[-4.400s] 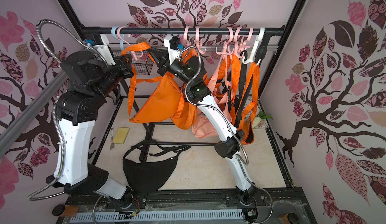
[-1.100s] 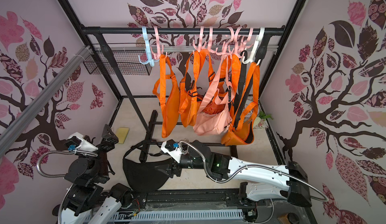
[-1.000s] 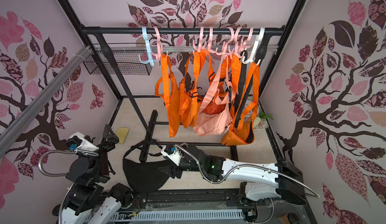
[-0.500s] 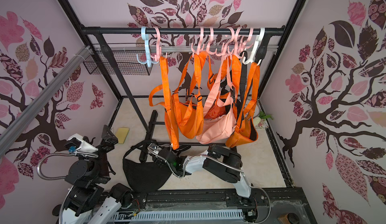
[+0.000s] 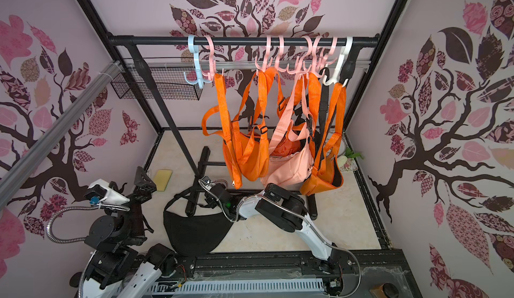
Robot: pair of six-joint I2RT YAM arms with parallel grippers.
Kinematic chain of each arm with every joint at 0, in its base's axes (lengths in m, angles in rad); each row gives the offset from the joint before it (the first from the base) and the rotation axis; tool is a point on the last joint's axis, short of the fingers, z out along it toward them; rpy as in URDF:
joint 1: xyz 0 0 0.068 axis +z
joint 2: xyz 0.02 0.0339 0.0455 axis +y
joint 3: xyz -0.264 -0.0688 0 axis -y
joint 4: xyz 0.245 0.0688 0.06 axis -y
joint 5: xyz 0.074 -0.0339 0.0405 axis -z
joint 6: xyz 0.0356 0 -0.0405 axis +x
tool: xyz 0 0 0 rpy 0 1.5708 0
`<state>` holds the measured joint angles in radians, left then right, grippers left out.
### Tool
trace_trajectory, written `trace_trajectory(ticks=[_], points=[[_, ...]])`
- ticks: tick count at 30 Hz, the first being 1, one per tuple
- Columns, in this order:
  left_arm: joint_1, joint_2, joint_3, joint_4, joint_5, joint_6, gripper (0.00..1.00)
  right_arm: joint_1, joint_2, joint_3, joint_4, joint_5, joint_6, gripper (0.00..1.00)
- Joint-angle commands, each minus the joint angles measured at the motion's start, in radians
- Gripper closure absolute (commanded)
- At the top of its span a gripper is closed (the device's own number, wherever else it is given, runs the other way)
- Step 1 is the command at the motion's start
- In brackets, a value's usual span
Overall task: Hang the bag on a hook
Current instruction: Pick up the bag from the center of the board.
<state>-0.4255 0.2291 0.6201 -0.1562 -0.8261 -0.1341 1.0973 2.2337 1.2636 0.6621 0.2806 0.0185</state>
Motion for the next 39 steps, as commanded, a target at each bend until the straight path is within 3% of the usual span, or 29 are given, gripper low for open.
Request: trace_trajectory(ticks=[1,7,13,22,25,28,35,39], points=[[-0.002,-0.009,-0.026,0.029,0.004,0.007,0.02,0.005,0.04,0.022,0.002,-0.049,0.016,0.77],[-0.002,0.002,-0.028,0.032,0.014,0.011,0.02,0.007,-0.101,-0.067,0.036,-0.053,0.001,1.0],[-0.002,0.004,-0.026,0.026,0.055,0.032,0.02,0.031,-0.318,-0.103,-0.019,-0.098,-0.061,1.0],[-0.05,0.07,0.103,-0.09,0.348,0.101,0.05,0.073,-0.596,-0.099,-0.196,-0.236,-0.109,1.0],[-0.058,0.112,0.173,-0.2,0.532,0.119,0.11,0.082,-0.66,-0.092,-0.248,-0.272,-0.114,1.0],[-0.058,0.119,0.186,-0.247,0.708,0.125,0.16,0.106,-0.705,-0.08,-0.297,-0.258,-0.15,1.0],[-0.057,0.117,0.228,-0.329,0.957,0.13,0.22,0.117,-0.764,-0.013,-0.414,-0.207,-0.183,1.0],[-0.057,0.162,0.251,-0.4,1.055,0.144,0.34,0.118,-0.779,0.03,-0.459,-0.21,-0.183,1.0]])
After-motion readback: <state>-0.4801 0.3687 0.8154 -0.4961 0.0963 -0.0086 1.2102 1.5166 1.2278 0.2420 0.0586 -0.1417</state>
